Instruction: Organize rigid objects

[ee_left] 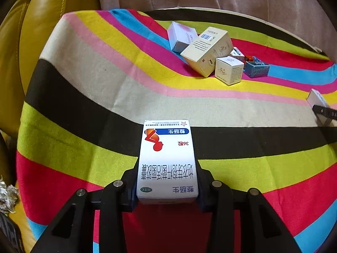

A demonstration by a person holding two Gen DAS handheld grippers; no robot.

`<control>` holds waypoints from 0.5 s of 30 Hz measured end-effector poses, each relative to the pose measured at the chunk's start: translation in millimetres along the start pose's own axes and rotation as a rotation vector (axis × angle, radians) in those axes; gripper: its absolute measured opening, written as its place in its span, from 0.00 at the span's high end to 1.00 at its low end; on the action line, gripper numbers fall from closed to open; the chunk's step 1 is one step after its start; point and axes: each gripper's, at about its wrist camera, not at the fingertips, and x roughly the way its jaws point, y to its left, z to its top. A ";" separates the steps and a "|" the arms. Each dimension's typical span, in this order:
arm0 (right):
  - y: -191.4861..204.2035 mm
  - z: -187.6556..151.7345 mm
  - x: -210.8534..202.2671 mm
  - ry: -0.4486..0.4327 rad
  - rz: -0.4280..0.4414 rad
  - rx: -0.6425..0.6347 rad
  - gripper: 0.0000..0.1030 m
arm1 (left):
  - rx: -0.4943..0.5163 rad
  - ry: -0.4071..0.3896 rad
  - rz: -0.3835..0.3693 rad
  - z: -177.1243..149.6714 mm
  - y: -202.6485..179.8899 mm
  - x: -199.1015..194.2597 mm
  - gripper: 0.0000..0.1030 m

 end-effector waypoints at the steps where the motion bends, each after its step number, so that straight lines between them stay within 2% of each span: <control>1: -0.5 0.1 0.3 0.000 0.001 0.001 0.55 | -0.010 0.002 -0.009 -0.6 3.0 -0.8 0.58; 11: -0.1 0.7 2.0 -0.001 -0.003 -0.004 0.55 | -0.066 0.012 -0.059 2.1 12.0 6.3 0.57; 15: 3.4 0.7 2.0 -0.001 -0.020 -0.022 0.56 | -0.060 0.011 -0.051 3.2 10.2 7.6 0.57</control>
